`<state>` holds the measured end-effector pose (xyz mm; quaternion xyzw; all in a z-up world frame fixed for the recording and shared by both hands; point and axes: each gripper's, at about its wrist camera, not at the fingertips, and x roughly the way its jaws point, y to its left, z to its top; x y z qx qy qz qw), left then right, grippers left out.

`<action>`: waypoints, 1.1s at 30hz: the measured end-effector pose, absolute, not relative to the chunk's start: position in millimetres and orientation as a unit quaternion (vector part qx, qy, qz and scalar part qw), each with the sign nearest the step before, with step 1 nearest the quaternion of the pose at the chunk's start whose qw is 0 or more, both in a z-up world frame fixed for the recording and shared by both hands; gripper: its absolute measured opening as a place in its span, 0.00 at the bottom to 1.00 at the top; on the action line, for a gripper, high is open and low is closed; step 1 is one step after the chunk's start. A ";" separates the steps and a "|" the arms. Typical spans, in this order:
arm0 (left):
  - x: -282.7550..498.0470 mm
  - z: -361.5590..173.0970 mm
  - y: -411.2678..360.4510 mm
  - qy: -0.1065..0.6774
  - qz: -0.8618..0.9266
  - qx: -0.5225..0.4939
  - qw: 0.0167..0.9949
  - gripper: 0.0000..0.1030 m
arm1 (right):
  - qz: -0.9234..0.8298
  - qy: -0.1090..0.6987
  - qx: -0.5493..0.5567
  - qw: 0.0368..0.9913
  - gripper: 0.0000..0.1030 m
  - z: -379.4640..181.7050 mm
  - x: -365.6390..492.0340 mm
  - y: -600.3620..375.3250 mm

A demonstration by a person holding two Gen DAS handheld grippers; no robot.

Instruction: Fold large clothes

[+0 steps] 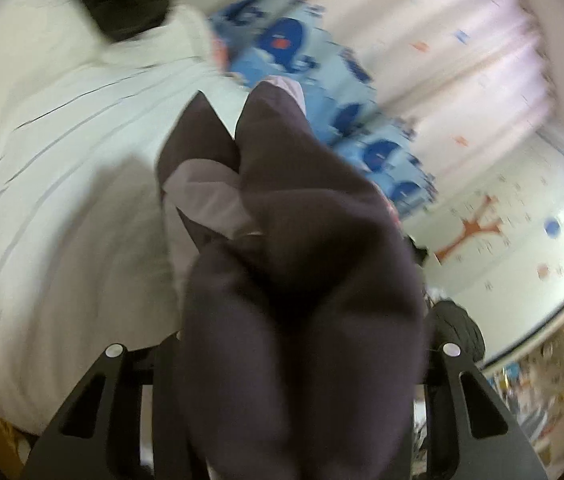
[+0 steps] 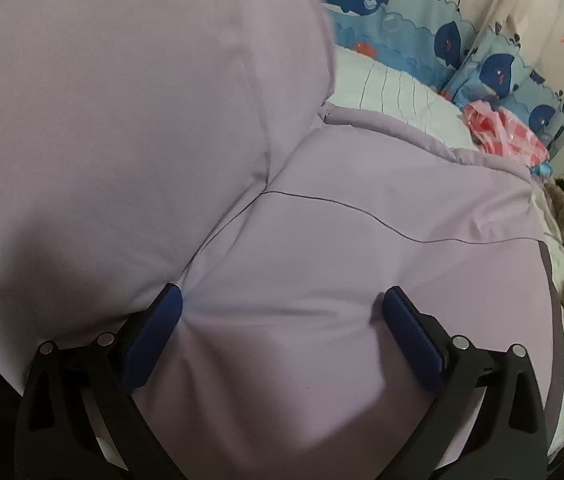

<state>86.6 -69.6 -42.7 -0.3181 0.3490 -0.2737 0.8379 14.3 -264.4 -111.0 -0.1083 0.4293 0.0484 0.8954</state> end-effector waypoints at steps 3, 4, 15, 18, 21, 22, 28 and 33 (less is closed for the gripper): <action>85.1 -16.6 -109.6 0.336 -0.316 -0.293 0.838 0.41 | 0.100 0.418 -0.034 0.902 0.94 -75.9 -12.5 -297.0; 83.8 -6.7 -128.9 0.332 -0.334 -0.280 0.837 0.41 | 0.120 0.394 0.022 0.911 0.94 -58.5 -28.5 -326.2; 29.6 -43.3 -381.9 0.366 -0.439 -0.040 0.819 0.41 | 0.095 0.249 0.342 0.901 0.94 6.1 -103.3 -620.1; 19.3 -62.9 -423.9 0.365 -0.438 0.018 0.821 0.41 | 0.090 0.276 0.293 0.911 0.94 33.5 -67.3 -633.8; 8.2 -68.4 -444.1 0.362 -0.429 0.071 0.824 0.41 | 0.078 0.356 0.211 0.907 0.94 43.7 -9.1 -619.5; 2.9 -69.7 -447.1 0.360 -0.426 0.087 0.825 0.41 | 0.078 0.390 0.180 0.900 0.94 41.3 19.1 -613.4; -20.3 -70.7 -445.6 0.330 -0.413 0.172 0.831 0.52 | 0.043 0.528 0.059 0.846 0.94 -35.7 71.8 -556.6; -24.6 -37.9 -402.3 0.358 -0.473 0.142 0.793 0.57 | 0.028 0.528 0.082 0.845 0.94 -63.6 46.5 -567.4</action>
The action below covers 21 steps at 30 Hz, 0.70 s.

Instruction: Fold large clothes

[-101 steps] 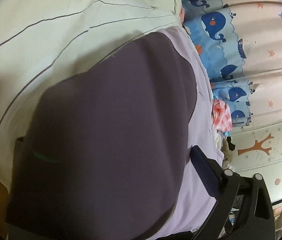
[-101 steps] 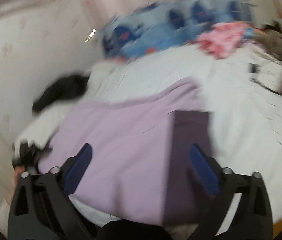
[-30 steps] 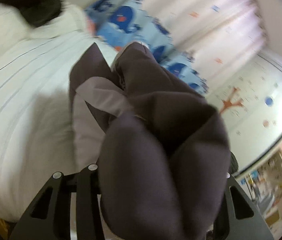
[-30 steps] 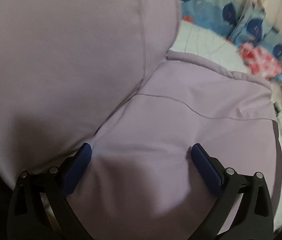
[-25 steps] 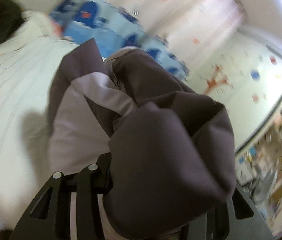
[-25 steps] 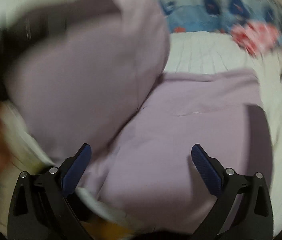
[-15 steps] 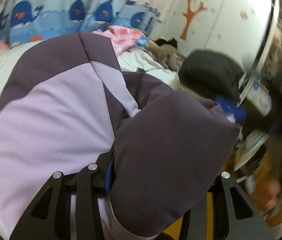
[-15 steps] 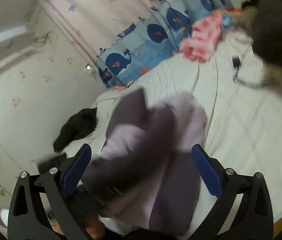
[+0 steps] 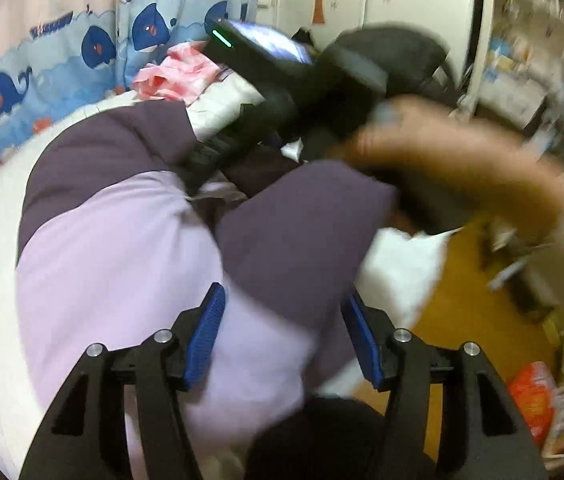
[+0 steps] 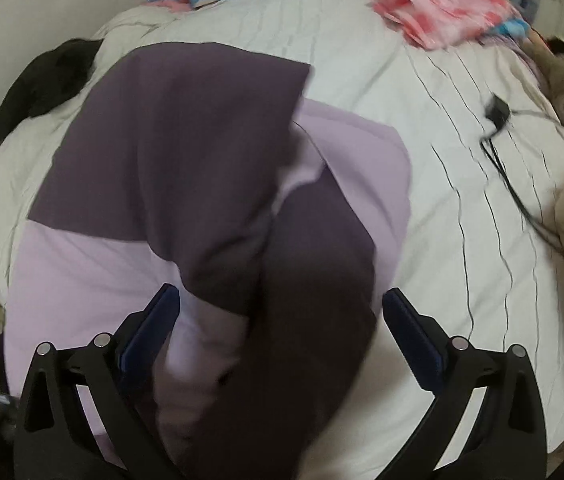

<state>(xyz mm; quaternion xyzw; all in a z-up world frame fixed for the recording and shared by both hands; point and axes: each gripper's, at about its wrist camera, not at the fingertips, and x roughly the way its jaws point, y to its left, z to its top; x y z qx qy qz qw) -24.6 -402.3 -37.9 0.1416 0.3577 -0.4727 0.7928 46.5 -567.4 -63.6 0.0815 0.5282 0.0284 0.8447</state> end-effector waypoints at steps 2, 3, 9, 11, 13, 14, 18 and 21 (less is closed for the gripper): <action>1.9 -17.4 -358.2 0.377 -0.475 0.057 0.793 0.64 | 0.026 0.532 0.088 0.842 0.94 -72.4 40.0 -573.2; 11.5 -14.0 -342.2 0.381 -0.465 0.029 0.799 0.69 | 0.024 0.532 0.093 0.841 0.94 -75.3 36.6 -576.2; 134.8 -74.2 -251.8 0.502 -0.355 -0.191 0.765 0.72 | 0.031 0.524 0.138 0.840 0.94 -88.2 20.9 -584.7; 148.6 -105.9 -254.1 0.529 -0.349 -0.216 0.742 0.88 | 0.030 0.516 0.154 0.842 0.94 -90.7 19.1 -585.3; 149.7 -126.5 -260.6 0.537 -0.357 -0.243 0.724 0.95 | 0.026 0.504 0.175 0.845 0.94 -96.5 17.4 -587.3; 154.0 -132.4 -267.0 0.544 -0.358 -0.254 0.715 0.95 | 0.021 0.500 0.180 0.847 0.94 -97.4 16.1 -586.8; 138.2 -109.4 -278.6 0.519 -0.367 -0.215 0.742 0.91 | 0.011 0.469 0.207 0.859 0.94 -99.4 21.0 -578.2; 131.6 -83.2 -264.6 0.479 -0.364 -0.187 0.776 0.77 | 0.019 0.442 0.217 0.870 0.94 -85.9 36.2 -554.2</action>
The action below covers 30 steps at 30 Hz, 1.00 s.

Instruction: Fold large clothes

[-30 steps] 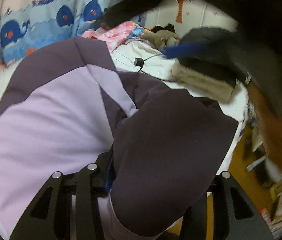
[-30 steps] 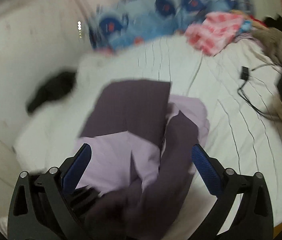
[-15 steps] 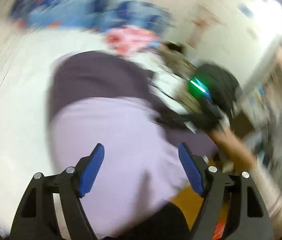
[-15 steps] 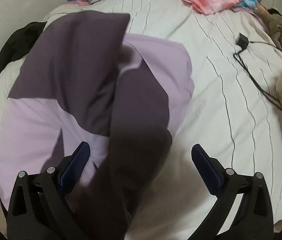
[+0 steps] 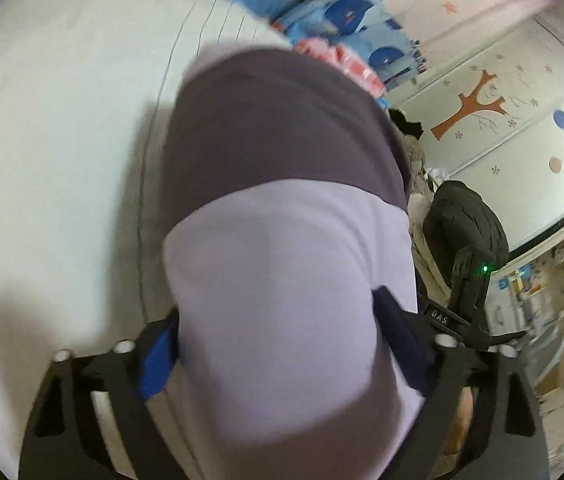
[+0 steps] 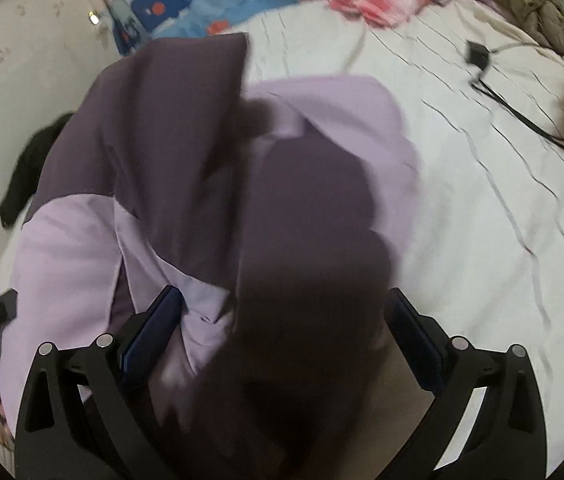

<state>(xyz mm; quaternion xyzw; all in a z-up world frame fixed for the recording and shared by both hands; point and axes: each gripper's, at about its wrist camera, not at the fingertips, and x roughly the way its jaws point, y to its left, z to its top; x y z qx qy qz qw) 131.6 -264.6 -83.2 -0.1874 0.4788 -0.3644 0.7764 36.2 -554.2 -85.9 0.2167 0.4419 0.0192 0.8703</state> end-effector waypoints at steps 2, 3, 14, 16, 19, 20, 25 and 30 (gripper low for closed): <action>129.9 -60.1 -246.5 0.447 -0.353 -0.161 0.806 0.75 | 0.038 0.424 0.215 0.879 0.94 -71.6 54.3 -528.5; 130.1 -49.0 -233.7 0.430 -0.344 -0.150 0.821 0.75 | 0.052 0.416 0.218 0.881 0.94 -67.6 63.2 -517.7; 147.5 -71.1 -64.9 0.475 -0.169 -0.013 0.863 0.77 | 0.178 0.473 0.144 0.851 0.93 -105.8 122.5 -351.2; 147.1 -88.6 -51.3 0.481 -0.202 -0.075 0.850 0.86 | 0.164 0.480 0.141 0.850 0.93 -111.3 114.5 -360.0; 145.2 -91.5 -63.3 0.469 -0.199 -0.071 0.857 0.89 | 0.141 0.508 0.112 0.842 0.93 -98.2 108.5 -372.6; 144.4 -90.3 -68.0 0.466 -0.197 -0.061 0.860 0.89 | 0.133 0.505 0.096 0.847 0.93 -87.2 106.7 -372.6; 149.2 -89.7 -77.3 0.464 -0.203 -0.049 0.861 0.89 | 0.093 0.419 0.054 0.902 0.93 7.0 117.2 -355.3; 140.3 -93.5 -86.3 0.459 -0.210 -0.029 0.863 0.89 | 0.116 0.419 0.073 0.898 0.93 21.6 188.3 -313.0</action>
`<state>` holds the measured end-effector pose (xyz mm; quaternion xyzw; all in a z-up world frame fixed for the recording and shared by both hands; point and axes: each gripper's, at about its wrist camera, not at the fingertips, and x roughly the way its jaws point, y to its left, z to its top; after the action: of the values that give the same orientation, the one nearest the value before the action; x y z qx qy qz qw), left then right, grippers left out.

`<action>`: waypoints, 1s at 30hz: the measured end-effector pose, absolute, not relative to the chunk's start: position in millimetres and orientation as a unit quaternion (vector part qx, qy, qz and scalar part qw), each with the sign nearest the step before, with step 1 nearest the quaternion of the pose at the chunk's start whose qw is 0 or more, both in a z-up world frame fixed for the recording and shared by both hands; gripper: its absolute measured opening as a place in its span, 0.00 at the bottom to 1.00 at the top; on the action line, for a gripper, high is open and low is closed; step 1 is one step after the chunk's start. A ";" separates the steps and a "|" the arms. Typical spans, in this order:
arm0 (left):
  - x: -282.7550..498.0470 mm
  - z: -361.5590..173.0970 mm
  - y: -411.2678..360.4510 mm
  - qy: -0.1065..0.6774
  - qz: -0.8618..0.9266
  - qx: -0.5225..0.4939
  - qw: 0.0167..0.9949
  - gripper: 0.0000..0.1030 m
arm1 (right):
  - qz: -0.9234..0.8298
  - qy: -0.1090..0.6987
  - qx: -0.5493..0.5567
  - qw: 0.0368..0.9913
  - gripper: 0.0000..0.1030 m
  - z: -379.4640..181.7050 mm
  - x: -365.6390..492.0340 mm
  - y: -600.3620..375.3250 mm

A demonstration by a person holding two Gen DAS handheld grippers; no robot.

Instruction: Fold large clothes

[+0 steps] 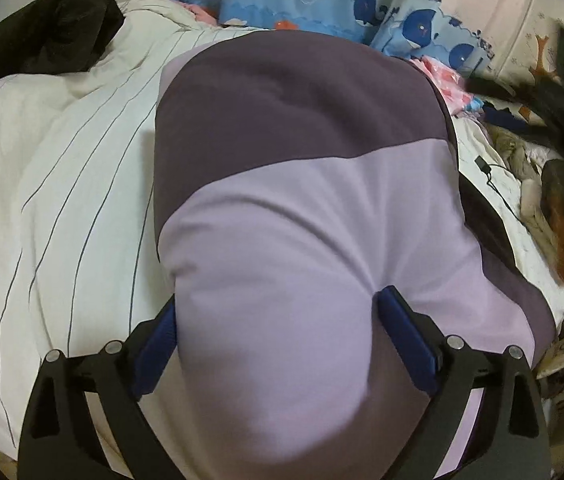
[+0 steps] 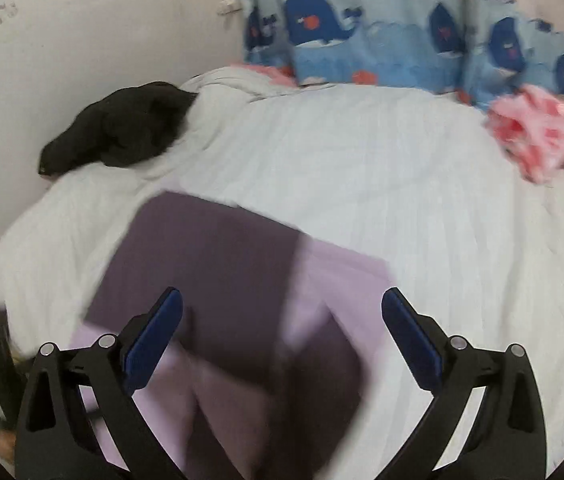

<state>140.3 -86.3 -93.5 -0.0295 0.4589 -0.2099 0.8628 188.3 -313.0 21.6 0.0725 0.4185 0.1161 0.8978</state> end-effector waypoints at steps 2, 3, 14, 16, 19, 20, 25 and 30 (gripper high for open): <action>140.8 -95.2 -82.3 0.458 -0.218 -0.035 0.861 0.90 | 0.080 0.451 0.127 0.880 0.93 -38.7 215.9 -327.7; 142.7 -96.6 -79.8 0.457 -0.231 -0.047 0.858 0.94 | 0.083 0.448 0.188 0.870 0.94 -67.7 212.5 -342.9; 136.9 -81.3 -90.8 0.452 -0.244 -0.010 0.858 0.94 | 0.053 0.405 0.248 0.879 0.93 -70.6 151.6 -391.8; 124.4 -67.5 -90.2 0.429 -0.241 -0.005 0.871 0.94 | 0.068 0.362 0.211 0.905 0.93 -34.9 108.9 -388.2; 112.1 -61.1 -102.3 0.413 -0.233 0.027 0.880 0.94 | 0.044 0.396 0.104 0.911 0.93 -44.9 70.3 -363.8; 110.7 -64.9 -109.3 0.412 -0.225 0.045 0.882 0.94 | 0.036 0.435 0.072 0.897 0.93 -69.7 66.8 -354.4; 97.6 -71.4 -131.6 0.391 -0.187 0.095 0.896 0.94 | 0.052 0.481 0.155 0.862 0.93 -106.8 68.7 -377.2; 93.9 -69.4 -126.2 0.391 -0.168 0.076 0.902 0.94 | 0.036 0.393 0.088 0.915 0.93 -39.6 24.5 -358.8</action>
<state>93.9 -126.2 -69.4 0.0759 0.3914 -0.1678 0.9016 24.5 -358.8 -39.6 0.0879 0.3932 0.0363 0.9145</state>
